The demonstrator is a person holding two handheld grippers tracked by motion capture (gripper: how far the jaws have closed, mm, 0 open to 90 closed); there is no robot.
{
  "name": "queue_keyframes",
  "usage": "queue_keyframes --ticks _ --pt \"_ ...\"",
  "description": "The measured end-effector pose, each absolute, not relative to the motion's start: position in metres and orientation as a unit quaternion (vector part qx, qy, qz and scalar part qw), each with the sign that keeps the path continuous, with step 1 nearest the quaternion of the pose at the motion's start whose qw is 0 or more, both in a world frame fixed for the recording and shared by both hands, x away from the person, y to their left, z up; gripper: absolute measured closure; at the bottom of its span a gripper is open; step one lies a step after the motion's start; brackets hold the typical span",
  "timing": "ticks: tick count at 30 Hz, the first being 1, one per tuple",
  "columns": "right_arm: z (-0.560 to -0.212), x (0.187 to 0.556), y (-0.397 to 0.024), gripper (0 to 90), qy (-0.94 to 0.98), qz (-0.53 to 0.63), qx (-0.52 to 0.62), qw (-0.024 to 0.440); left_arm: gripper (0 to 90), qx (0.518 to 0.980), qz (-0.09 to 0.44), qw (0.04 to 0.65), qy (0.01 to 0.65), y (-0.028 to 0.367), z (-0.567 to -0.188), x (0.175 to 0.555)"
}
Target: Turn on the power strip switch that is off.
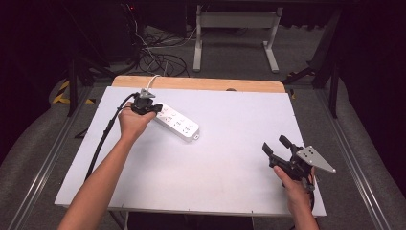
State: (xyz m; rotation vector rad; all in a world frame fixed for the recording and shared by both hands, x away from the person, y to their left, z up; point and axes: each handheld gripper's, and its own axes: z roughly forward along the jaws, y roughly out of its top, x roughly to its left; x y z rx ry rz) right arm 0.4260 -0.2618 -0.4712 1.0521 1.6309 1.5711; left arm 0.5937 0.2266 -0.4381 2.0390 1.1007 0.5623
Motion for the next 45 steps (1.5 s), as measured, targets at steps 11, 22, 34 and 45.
queue_keyframes --ticks 11,22,34,45 --pt "-0.471 0.426 -0.261 27.3 0.621 0.595 0.4 0.317 90.0 0.797 0.216 0.339 0.451 0.214 -0.445 0.624" --pt "-0.472 0.426 -0.262 27.5 0.623 0.596 0.399 0.312 90.0 0.805 0.205 0.335 0.444 0.208 -0.455 0.63" --pt "-0.474 0.426 -0.263 27.5 0.621 0.597 0.402 0.31 90.0 0.809 0.218 0.327 0.438 0.204 -0.456 0.628" --pt "-0.475 0.426 -0.263 27.6 0.622 0.596 0.402 0.309 90.0 0.807 0.206 0.328 0.446 0.206 -0.456 0.629"
